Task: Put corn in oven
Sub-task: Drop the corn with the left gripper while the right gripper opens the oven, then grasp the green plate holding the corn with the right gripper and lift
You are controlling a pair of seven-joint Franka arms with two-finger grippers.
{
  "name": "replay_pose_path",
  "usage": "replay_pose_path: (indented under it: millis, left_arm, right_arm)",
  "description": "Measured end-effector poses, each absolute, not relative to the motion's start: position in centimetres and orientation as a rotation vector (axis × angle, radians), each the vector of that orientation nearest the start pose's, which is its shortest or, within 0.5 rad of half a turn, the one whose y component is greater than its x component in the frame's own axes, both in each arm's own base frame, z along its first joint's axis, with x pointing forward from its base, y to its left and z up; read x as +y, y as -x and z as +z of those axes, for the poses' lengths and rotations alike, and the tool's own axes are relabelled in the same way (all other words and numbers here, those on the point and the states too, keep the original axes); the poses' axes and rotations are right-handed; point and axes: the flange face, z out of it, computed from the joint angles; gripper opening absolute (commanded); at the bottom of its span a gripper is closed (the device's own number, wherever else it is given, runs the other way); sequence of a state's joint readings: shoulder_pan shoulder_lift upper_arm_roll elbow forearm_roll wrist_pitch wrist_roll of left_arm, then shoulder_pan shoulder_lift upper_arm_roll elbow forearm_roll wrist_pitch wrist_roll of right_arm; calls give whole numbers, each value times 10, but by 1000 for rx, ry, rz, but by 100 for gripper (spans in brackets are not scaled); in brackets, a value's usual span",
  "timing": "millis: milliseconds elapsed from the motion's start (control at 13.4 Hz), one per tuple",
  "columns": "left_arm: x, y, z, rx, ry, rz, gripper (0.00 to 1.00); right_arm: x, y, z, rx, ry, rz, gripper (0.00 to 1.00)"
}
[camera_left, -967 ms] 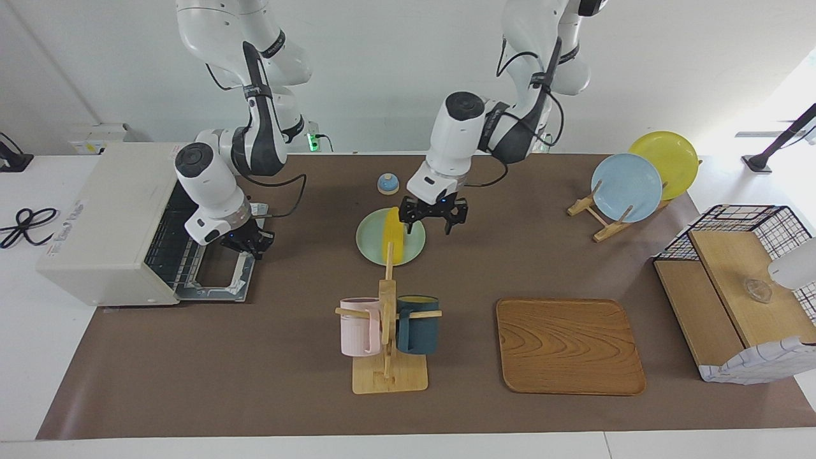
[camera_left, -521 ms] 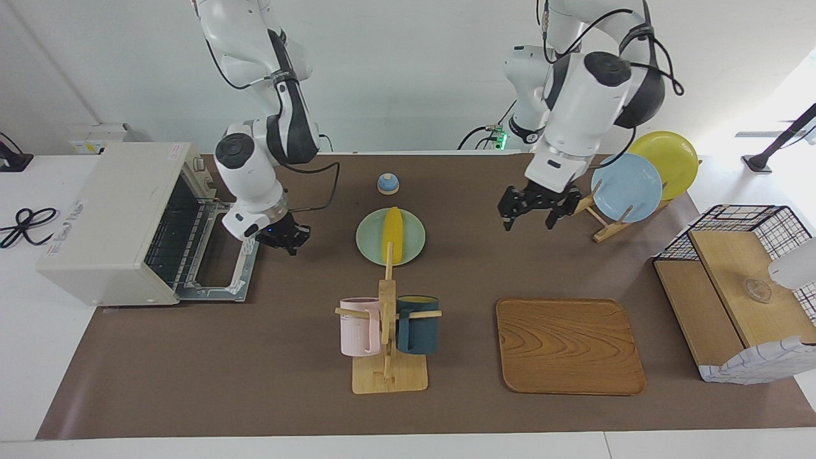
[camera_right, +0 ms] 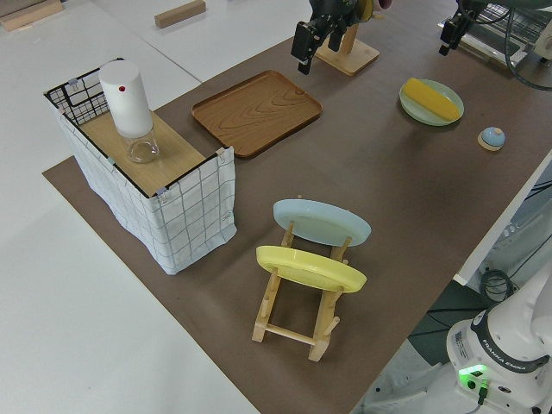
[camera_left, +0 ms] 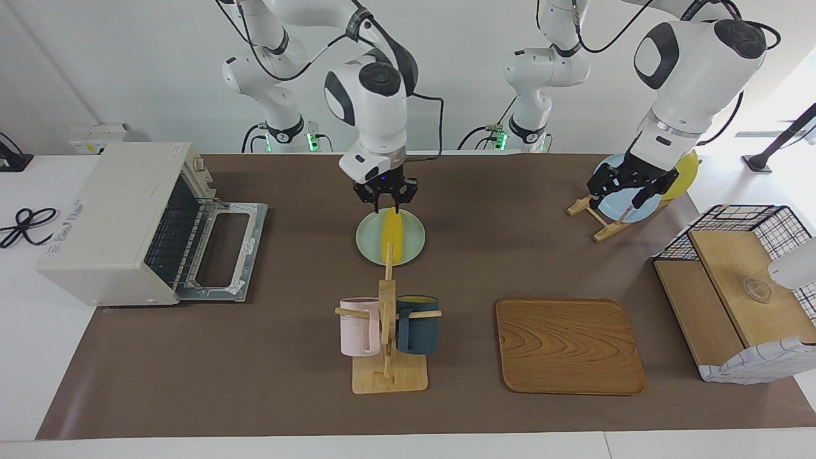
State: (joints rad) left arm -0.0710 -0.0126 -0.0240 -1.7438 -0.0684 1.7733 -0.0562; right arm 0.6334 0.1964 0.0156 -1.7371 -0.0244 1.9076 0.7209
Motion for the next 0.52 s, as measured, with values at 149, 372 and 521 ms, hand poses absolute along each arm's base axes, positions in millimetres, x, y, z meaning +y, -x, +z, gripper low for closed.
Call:
replay_pose_path:
  millis: [149, 372, 521]
  left_arm:
    - [-62, -554, 569, 53, 3209, -21, 100]
    - [-62, -537, 588, 63, 3207, 8, 100]
    - [-63, -528, 599, 69, 3207, -7, 100]
  right_arm:
    - [435, -484, 437, 131, 3271, -62, 45]
    - [482, -482, 356, 140, 3311, -112, 44]
    - [480, -488, 334, 145, 3304, -120, 44]
